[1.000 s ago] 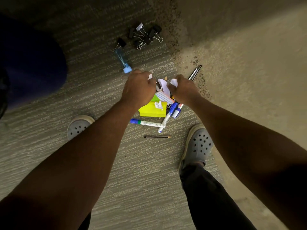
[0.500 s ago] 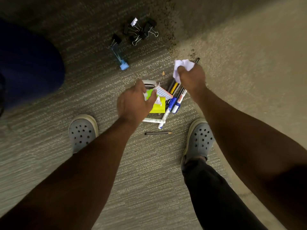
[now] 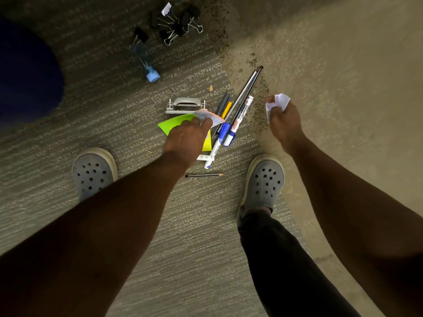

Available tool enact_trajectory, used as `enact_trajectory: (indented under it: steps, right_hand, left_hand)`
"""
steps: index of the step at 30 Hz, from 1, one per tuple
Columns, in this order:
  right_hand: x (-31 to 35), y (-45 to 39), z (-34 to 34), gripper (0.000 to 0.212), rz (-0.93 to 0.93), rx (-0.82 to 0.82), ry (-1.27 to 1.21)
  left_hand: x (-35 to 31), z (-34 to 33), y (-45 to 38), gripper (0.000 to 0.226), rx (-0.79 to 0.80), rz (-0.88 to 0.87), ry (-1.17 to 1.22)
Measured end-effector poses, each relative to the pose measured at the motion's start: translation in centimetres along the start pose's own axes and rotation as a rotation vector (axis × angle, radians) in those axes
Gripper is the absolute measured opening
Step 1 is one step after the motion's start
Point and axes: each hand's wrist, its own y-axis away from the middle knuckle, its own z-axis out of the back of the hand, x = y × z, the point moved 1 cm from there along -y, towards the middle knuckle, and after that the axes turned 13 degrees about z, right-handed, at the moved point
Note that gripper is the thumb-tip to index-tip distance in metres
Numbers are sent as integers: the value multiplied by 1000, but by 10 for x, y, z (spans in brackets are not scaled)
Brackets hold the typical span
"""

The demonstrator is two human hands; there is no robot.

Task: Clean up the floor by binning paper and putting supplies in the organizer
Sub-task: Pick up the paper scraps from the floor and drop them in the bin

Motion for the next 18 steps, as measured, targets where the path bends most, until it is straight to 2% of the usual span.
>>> enact_trajectory:
  steps: [4, 8, 10, 12, 15, 16, 18]
  right_hand:
    - [-4, 8, -3, 20, -190, -56, -66]
    - [14, 20, -7, 15, -280, -75, -155]
    - [29, 25, -9, 9, -335, -78, -246]
    - [51, 31, -11, 20, -369, -46, -245]
    - [92, 45, -16, 55, -347, -7, -283]
    - [106, 50, -19, 61, -330, -13, -315]
    - [136, 56, -26, 59, -300, -59, -357]
  left_hand:
    - [11, 4, 0, 34, 6, 12, 255]
    - [31, 21, 14, 25, -193, 100, 606]
    - [41, 32, 25, 26, -243, 220, 728]
    - [54, 47, 41, 32, -248, 339, 846]
    - [71, 76, 69, 34, -307, 411, 964]
    - [77, 88, 78, 36, -316, 446, 989]
    - [86, 112, 95, 48, -327, 519, 1081]
